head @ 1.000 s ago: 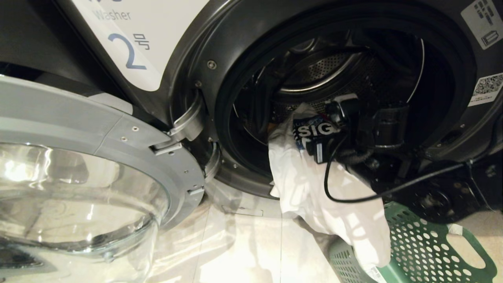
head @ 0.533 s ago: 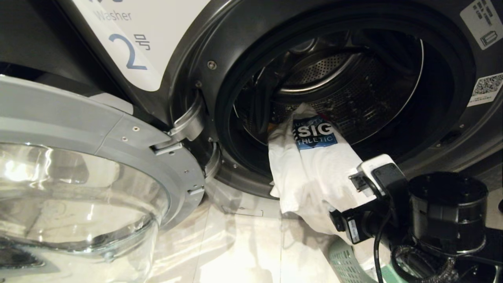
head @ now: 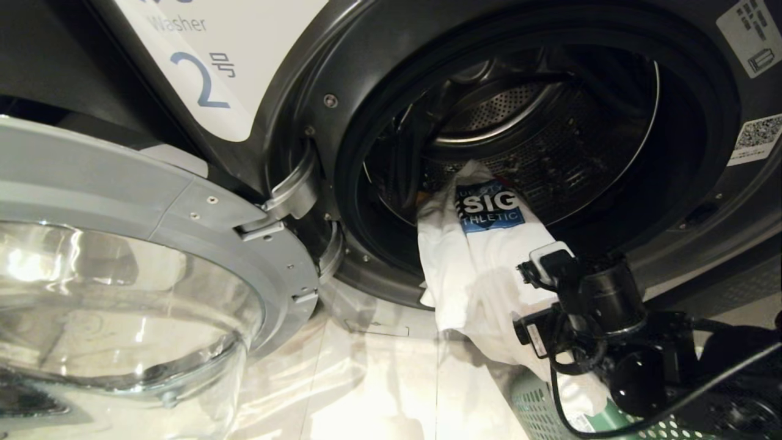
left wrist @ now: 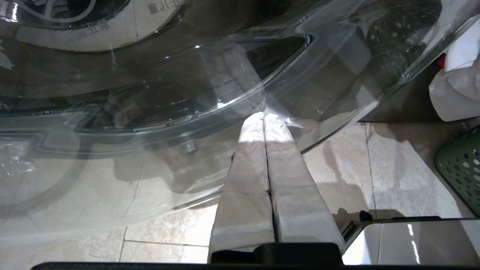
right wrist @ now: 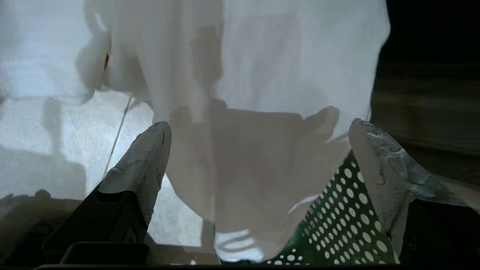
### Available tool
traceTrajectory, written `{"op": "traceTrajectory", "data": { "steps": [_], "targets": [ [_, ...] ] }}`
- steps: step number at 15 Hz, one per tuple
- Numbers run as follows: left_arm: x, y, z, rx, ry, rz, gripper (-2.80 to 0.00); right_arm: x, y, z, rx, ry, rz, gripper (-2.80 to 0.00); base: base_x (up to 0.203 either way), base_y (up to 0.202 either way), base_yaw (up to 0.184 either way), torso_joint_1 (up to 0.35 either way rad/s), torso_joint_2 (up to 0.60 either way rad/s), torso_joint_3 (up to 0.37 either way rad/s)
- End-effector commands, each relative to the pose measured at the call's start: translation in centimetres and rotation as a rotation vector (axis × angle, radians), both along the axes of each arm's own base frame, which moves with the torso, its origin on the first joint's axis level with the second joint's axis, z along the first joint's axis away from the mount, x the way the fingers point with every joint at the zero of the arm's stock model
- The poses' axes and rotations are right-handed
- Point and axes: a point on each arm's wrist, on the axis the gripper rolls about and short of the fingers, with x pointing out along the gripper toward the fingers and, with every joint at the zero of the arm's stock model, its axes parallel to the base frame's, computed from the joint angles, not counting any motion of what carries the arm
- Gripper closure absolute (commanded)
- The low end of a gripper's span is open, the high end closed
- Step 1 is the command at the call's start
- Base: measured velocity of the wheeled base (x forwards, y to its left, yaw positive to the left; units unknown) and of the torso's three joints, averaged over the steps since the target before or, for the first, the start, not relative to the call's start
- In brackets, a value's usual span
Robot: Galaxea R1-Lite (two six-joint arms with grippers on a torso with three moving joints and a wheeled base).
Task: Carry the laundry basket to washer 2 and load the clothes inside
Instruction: Place the clothes into the washing machine
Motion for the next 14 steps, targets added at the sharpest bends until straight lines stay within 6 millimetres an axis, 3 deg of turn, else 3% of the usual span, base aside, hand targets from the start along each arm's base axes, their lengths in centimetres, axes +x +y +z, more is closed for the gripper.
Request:
{"op": "traceTrajectory", "data": {
  "steps": [1,8,14],
  "targets": [
    [0.0,0.0,0.0,0.0,-0.001,0.0,0.0,2.0,0.6,-1.5,-0.025,0.031,-0.029,-2.8,0.0,0.0,0.0,0.0,0.0,0.0],
    [0.0,0.0,0.0,0.0,-0.001,0.0,0.0,4.7,1.0,-6.5,-0.047,0.144,-0.088,-2.8,0.0,0.0,0.0,0.0,0.0,0.0],
    [0.0,0.0,0.0,0.0,-0.001,0.0,0.0,8.2,3.1,-7.1,0.0,0.079,-0.137,-2.8,0.0,0.0,0.0,0.0,0.0,0.0]
  ]
}}
